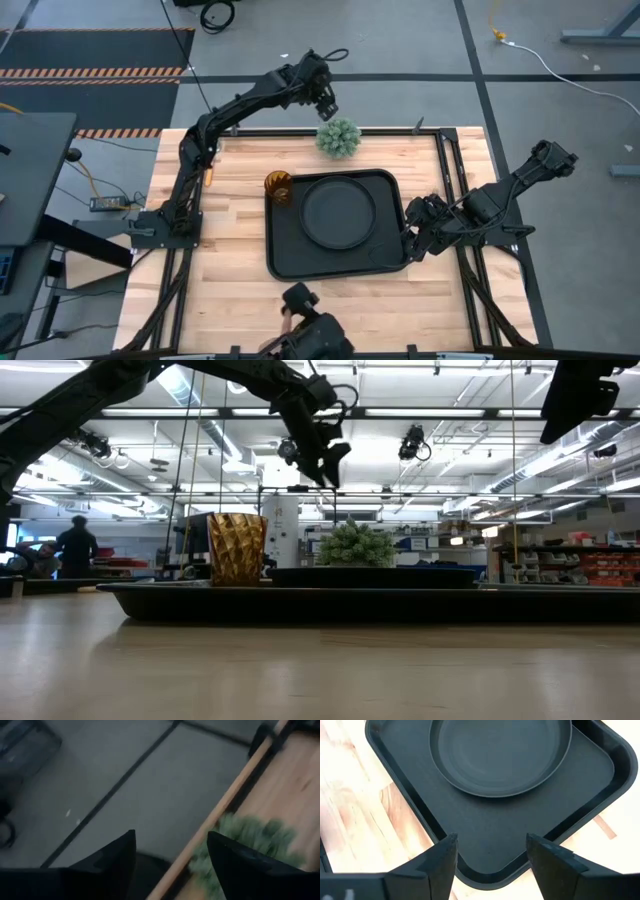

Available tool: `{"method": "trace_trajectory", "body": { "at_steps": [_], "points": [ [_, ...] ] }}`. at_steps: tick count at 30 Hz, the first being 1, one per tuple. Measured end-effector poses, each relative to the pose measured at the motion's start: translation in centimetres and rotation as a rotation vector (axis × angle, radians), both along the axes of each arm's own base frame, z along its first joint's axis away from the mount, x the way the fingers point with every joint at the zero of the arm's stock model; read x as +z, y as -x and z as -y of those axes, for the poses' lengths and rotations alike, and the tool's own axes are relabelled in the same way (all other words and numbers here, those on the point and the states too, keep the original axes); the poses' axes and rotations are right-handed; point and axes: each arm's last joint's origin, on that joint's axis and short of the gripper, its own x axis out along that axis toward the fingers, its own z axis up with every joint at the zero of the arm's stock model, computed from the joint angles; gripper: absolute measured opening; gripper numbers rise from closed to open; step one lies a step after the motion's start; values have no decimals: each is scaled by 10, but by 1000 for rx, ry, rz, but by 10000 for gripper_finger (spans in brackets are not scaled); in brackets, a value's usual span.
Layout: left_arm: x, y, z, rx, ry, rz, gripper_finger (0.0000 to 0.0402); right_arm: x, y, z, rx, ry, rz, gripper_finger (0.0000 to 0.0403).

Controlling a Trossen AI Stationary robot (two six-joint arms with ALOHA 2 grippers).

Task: Pick and place plate/cup/fork/spoon on tray
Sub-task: Put the orange spoon on the black serving tray to the left of the black plate

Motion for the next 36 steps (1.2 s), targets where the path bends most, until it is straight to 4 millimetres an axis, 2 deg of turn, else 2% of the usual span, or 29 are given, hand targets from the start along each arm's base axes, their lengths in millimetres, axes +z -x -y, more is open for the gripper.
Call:
{"method": "trace_trajectory", "body": {
  "at_steps": [3, 9, 16, 22, 27, 30, 36],
  "points": [
    [-9, 14, -4, 45, 78, -95, 241, 0, 0, -1, 14, 7, -2, 248],
    [-28, 54, -21, 167, 261, -288, 229, 1, -1, 1, 37, 102, 23, 252],
    [-38, 101, -61, 359, 344, -285, 227, 0, -5, -1, 21, 113, 59, 251],
    [-44, 138, -76, 467, 447, -357, 227, -19, -5, -9, 64, 67, 62, 251],
    [-45, 159, -82, 533, 496, -398, 227, -42, -5, -9, 69, 58, 48, 251],
    [-46, 165, -80, 566, 512, -431, 227, -51, -8, -7, 74, 58, 63, 251],
    [-46, 170, -70, 638, 536, -545, 227, -53, -12, -5, 127, 96, 75, 251]
  ]
}}
